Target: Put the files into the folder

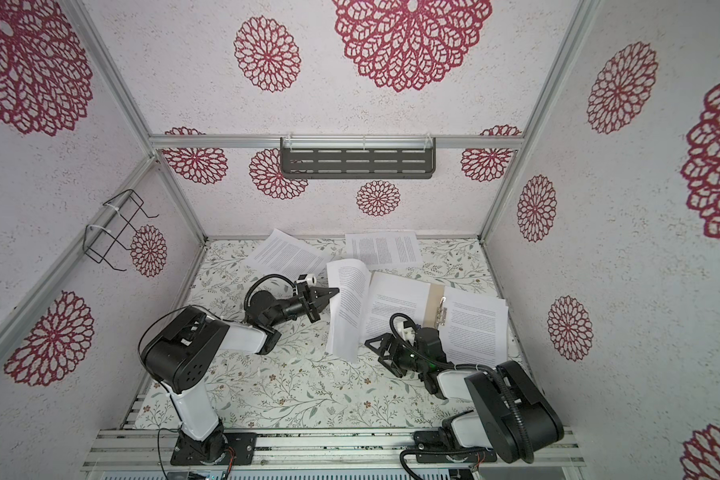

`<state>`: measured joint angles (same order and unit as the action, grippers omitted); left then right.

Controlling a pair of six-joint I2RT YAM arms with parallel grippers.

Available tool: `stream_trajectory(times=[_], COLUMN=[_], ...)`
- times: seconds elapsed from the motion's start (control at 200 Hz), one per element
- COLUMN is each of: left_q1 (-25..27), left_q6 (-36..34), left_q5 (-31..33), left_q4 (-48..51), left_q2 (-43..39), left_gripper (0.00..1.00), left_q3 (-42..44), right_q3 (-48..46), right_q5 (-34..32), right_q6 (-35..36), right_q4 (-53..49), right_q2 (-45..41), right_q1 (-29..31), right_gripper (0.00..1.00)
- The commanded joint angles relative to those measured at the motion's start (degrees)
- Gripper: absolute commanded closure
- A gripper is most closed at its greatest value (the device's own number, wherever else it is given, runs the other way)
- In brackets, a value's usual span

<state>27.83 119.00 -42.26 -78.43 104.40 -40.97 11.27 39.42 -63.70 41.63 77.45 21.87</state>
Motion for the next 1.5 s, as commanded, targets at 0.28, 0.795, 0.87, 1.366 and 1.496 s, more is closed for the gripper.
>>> stream_trajectory(times=[0.28, 0.795, 0.87, 1.366, 1.496], left_q1=[1.0, -4.8, -6.4, -10.6, -11.7], left_q6=[-10.0, -32.1, -38.8, -61.9, -66.7], left_q5=[-1.7, -8.3, -9.2, -10.6, -9.1], left_q4=[25.5, 60.6, 69.6, 95.7, 101.2], left_q2=[-18.7, -26.7, -27.4, -23.1, -22.2], left_gripper=[0.96, 0.95, 0.94, 0.95, 0.94], left_q3=[-6.8, -10.0, -12.8, -24.0, -25.8], right_q3=[8.4, 14.4, 14.4, 12.2, 12.0], right_q5=[7.0, 13.4, 13.4, 14.0, 14.3], right_q6=[6.0, 2.5, 2.2, -5.0, -5.0], right_q4=[6.5, 18.7, 18.8, 30.1, 30.0], right_q2=[-10.0, -9.2, -9.1, -4.9, -4.6], right_q1=[0.4, -0.2, -0.2, 0.0, 0.0], right_gripper=[0.01, 0.06, 0.09, 0.11, 0.12])
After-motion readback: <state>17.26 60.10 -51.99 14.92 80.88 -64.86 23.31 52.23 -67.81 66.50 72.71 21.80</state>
